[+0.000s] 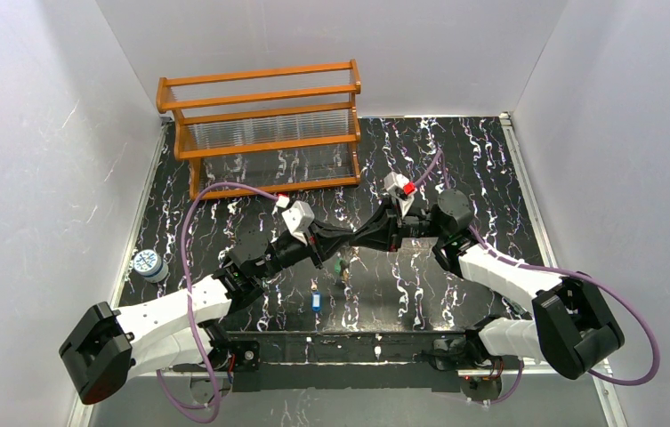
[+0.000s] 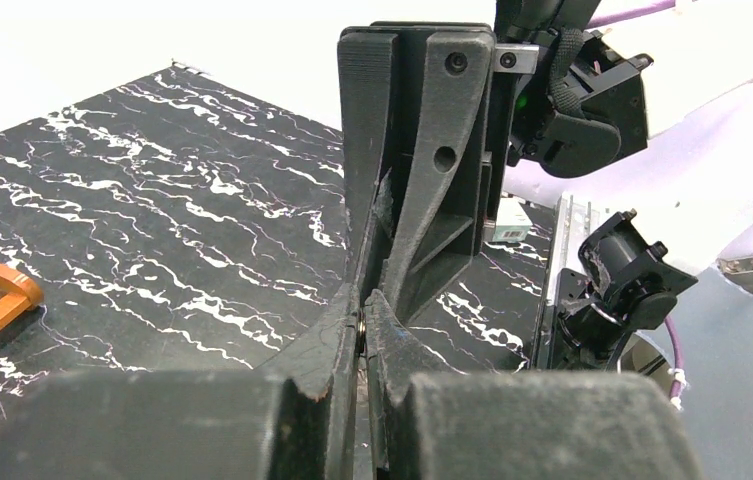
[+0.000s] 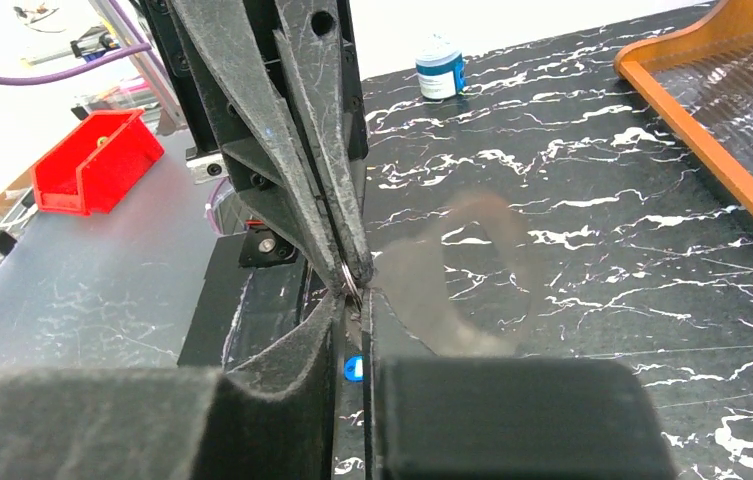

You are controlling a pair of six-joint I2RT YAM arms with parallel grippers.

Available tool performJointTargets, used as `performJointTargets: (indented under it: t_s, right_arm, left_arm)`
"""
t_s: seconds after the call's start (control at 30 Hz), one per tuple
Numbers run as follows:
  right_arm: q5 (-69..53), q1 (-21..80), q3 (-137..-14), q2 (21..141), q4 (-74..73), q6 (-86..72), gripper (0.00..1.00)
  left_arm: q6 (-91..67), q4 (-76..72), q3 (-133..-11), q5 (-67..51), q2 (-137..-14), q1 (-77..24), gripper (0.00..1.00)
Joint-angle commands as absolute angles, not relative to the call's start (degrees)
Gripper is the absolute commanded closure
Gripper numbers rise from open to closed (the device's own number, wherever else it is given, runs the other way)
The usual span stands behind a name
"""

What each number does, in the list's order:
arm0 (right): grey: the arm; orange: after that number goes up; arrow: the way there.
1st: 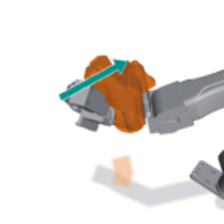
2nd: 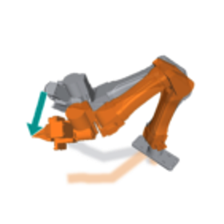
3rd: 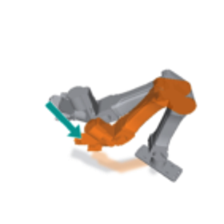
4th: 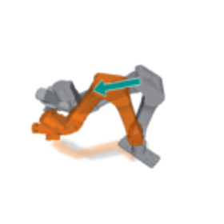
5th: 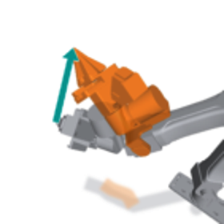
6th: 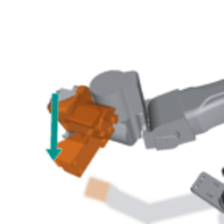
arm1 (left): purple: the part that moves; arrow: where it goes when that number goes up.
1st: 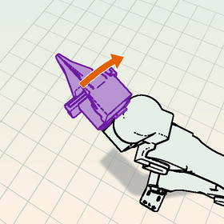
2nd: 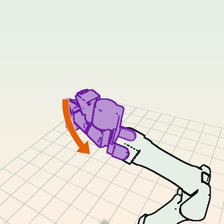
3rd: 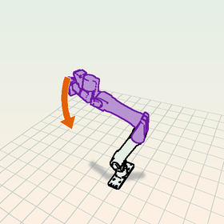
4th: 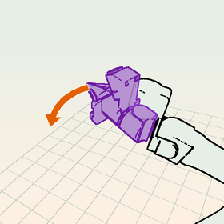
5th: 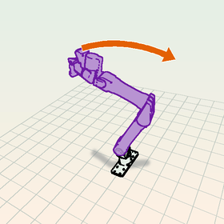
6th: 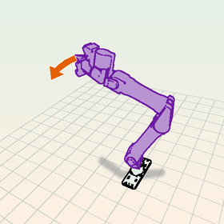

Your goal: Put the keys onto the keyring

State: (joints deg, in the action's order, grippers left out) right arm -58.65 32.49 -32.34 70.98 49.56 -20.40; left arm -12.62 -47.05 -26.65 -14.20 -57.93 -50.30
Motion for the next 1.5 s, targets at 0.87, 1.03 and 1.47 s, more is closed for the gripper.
performJointTargets:
  t_s: [0.87,1.03,1.47]
  right_arm:
    - [-52.0,32.5,-33.8,70.1,38.4,-10.8,0.99]
    - [-54.1,32.2,-34.2,69.7,36.2,-6.3,0.99]
    - [-56.0,31.6,-40.6,75.6,35.0,0.9,0.99]
  left_arm:
    - [-29.2,-44.0,-28.7,-25.9,-54.9,-35.8,0.4]
    - [-27.5,-47.5,-26.8,-37.2,-56.0,-32.2,0.44]
    - [-3.9,-47.5,-21.7,-45.1,-53.8,-32.8,0.49]
